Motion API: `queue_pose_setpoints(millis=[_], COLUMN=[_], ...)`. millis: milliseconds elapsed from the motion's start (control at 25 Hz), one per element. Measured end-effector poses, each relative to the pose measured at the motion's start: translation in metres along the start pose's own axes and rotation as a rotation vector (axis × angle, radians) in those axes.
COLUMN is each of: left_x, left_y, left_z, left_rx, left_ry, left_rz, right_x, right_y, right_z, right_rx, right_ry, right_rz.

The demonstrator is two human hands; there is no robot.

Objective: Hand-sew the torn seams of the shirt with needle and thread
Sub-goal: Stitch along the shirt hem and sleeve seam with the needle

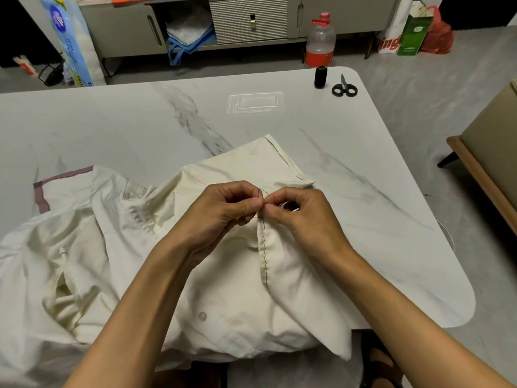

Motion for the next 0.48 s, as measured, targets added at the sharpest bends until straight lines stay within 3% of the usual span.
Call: queue_pose_setpoints(millis=[480], left_x=[0.0068], left_y=[0.008], left_z=[-0.0044], left_rx=[-0.155], left_ry=[-0.021], left_rz=[0.012], right_x=[-0.0017], right_y=[-0.001], right_z=[0.0043], right_rx=[0.056], right_ry=[-0.031], right_rz=[0.149])
Point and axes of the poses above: each hand's wrist, its own x-axis away from the middle knuckle, its own y-axis out of the back of the hand, z = x × y, the point moved 6 cm from there along -x, towards the middle knuckle, and after that the axes turned 2 degrees about x, right-handed, at the moved point
